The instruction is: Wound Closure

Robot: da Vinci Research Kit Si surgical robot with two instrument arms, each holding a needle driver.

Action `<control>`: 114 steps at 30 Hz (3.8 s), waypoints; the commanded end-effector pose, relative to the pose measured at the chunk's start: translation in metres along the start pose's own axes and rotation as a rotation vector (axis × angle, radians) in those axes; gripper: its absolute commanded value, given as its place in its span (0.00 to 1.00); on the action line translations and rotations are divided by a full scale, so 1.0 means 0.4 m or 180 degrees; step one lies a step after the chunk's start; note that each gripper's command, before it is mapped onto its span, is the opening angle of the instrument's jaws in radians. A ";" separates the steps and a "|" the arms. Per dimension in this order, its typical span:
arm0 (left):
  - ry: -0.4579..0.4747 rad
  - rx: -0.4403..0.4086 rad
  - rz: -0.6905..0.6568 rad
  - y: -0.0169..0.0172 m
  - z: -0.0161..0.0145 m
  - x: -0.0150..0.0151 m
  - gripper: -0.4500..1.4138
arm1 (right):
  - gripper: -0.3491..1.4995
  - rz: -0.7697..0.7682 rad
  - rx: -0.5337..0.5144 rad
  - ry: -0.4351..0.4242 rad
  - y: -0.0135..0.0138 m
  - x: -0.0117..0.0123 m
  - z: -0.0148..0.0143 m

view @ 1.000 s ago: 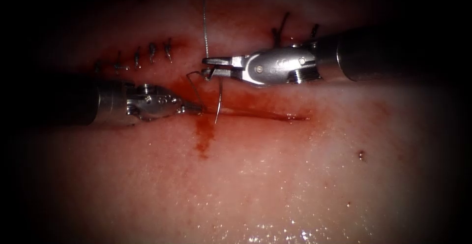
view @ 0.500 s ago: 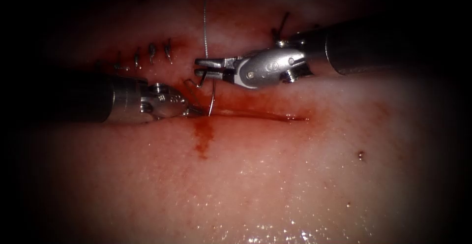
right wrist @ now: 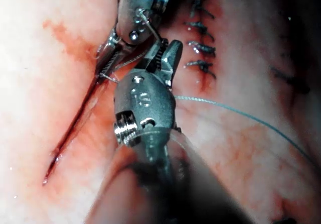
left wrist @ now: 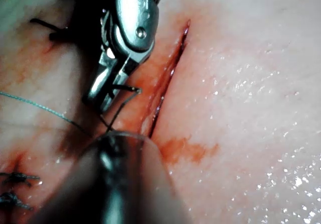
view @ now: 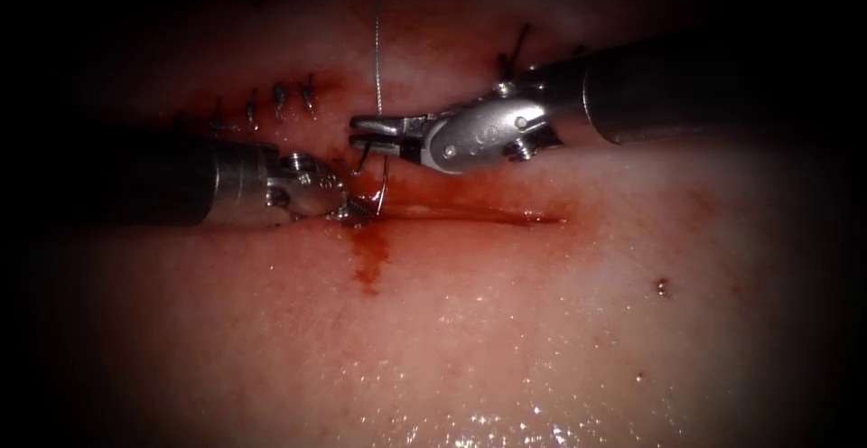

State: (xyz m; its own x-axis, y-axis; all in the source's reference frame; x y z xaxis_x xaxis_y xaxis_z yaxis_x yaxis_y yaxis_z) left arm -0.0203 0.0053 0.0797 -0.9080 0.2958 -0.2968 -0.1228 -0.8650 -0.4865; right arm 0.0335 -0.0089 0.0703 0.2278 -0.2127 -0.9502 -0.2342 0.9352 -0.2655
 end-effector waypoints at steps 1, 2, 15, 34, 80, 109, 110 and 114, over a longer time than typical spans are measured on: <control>-0.0002 -0.0009 -0.0001 0.0007 0.0019 0.0003 0.36 | 0.00 -0.0040 0.0019 -0.0007 -0.0026 -0.0006 0.0016; -0.0001 -0.0012 0.0002 0.0006 0.0018 0.0002 0.35 | 0.00 -0.0064 0.0027 -0.0014 -0.0030 -0.0006 0.0016; 0.0001 -0.0025 -0.0018 0.0012 0.0011 -0.0008 0.27 | 0.00 -0.0364 0.0140 -0.0193 -0.0107 -0.0016 0.0014; 0.0562 0.0396 -0.0177 0.0159 -0.0165 -0.0024 0.13 | 0.00 -0.0093 -0.0069 -0.0198 -0.0053 0.0022 0.0004; 0.1002 0.0391 -0.0059 0.0295 -0.0026 0.0002 0.06 | 0.00 0.1376 -0.1089 -0.0832 -0.0118 0.0039 0.0041; 0.1000 0.0389 0.0023 0.0307 -0.0018 -0.0047 0.04 | 0.00 0.2397 -0.0519 -0.0807 -0.0066 -0.0022 0.0014; 0.0999 0.0391 0.0023 0.0307 -0.0016 -0.0047 0.04 | 0.00 0.2439 -0.0496 -0.0790 -0.0064 -0.0021 0.0015; 0.0999 0.0395 0.0025 0.0306 -0.0014 -0.0048 0.04 | 0.00 0.2707 -0.0449 -0.0732 -0.0056 -0.0019 0.0014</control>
State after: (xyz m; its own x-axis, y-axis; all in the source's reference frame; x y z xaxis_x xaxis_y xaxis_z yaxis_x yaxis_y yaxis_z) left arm -0.0193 -0.0049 0.0733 -0.7434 0.3813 -0.5496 -0.1818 -0.9059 -0.3826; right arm 0.0337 -0.0101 0.0715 0.1015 0.6194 -0.7785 -0.5211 0.6997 0.4888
